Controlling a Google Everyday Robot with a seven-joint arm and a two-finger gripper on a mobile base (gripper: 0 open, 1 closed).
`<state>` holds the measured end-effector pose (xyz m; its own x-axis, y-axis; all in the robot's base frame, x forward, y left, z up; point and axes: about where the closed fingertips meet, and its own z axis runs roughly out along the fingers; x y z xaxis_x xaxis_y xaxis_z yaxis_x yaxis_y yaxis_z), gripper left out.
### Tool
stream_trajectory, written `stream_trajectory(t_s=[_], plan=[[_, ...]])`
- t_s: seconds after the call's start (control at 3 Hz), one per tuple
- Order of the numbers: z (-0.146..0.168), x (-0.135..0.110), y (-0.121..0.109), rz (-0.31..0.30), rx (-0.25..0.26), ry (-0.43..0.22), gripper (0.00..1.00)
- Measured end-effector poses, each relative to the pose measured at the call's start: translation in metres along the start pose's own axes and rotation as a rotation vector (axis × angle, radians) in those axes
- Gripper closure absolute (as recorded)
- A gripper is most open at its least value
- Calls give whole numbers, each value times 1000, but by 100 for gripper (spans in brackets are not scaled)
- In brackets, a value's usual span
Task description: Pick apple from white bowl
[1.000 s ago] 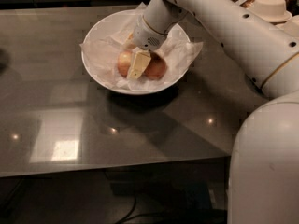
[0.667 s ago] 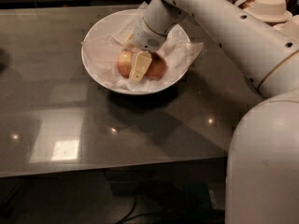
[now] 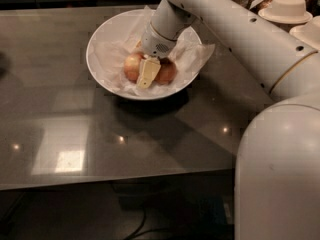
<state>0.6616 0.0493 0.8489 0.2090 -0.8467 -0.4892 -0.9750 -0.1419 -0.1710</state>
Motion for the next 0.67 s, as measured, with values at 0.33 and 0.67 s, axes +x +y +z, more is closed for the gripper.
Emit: stream_trajectory(t_s=[0.33,0.67], plan=[[0,0,0,0,0,0,46],[3,3,1,11,-4,1,69]])
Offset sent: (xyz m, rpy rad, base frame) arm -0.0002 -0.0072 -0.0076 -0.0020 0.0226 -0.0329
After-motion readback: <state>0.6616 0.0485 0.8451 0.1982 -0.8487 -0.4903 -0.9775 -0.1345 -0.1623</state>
